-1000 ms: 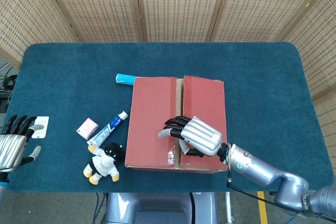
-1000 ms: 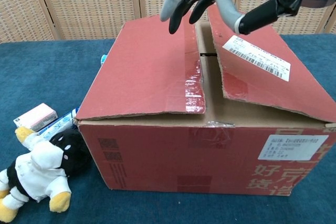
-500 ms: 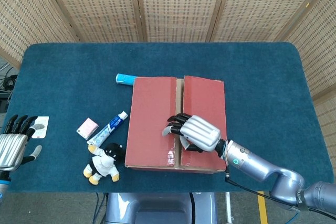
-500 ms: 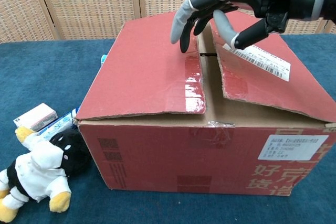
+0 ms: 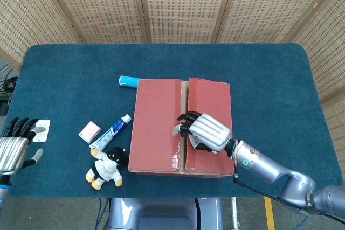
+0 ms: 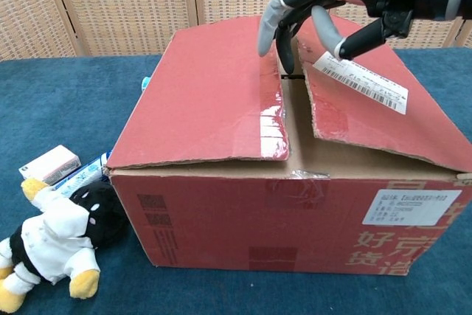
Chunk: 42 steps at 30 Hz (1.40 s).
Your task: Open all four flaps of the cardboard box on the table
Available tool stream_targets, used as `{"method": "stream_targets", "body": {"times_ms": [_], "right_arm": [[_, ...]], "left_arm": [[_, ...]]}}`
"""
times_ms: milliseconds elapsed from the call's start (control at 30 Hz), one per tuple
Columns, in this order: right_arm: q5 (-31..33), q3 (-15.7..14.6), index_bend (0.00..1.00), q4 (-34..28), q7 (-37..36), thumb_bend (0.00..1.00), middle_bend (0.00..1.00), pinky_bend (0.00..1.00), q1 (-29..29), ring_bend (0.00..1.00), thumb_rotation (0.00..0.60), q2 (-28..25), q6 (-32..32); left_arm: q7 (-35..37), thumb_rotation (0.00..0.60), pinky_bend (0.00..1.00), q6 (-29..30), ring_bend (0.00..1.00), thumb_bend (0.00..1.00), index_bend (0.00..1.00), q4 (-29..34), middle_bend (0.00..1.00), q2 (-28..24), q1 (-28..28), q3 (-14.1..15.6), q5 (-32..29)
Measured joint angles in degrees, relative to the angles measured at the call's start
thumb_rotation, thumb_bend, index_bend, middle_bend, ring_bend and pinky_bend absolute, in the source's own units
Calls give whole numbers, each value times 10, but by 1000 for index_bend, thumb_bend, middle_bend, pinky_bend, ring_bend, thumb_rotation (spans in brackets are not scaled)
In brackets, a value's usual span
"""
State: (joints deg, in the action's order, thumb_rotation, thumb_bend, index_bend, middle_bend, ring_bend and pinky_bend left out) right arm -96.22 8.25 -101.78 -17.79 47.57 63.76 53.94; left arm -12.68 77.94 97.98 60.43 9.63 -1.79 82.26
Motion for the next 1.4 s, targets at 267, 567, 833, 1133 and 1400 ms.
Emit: {"method": "stream_targets", "body": {"times_ms": [267,567,833,1133,1400], "right_arm": [[4,-5,345,1,1,981,501,192,-3,229,600,-8,11],[1,-14,347,-4,3,981,498,192,-4,229,600,-7,13],[5,-15,347,1,13,981,487,191,0,229,600,5,11],[14,-17,363,20,31,981,538,192,-2,256,600,18,14],[15,-17,368,18,33,981,558,192,-9,269,600,3,29]], "left_arm": [[3,584,2,-1,89,351,268,-3,146,2,1,-1,-2],[6,584,2,0,89,350,268,-4,146,1,0,1,-2],[7,586,2,-2,89,351,268,-6,146,2,1,0,-5],[13,584,2,-2,89,350,268,-11,146,3,2,-1,-5],[20,585,2,4,89,350,268,-9,146,1,1,-1,2]]}}
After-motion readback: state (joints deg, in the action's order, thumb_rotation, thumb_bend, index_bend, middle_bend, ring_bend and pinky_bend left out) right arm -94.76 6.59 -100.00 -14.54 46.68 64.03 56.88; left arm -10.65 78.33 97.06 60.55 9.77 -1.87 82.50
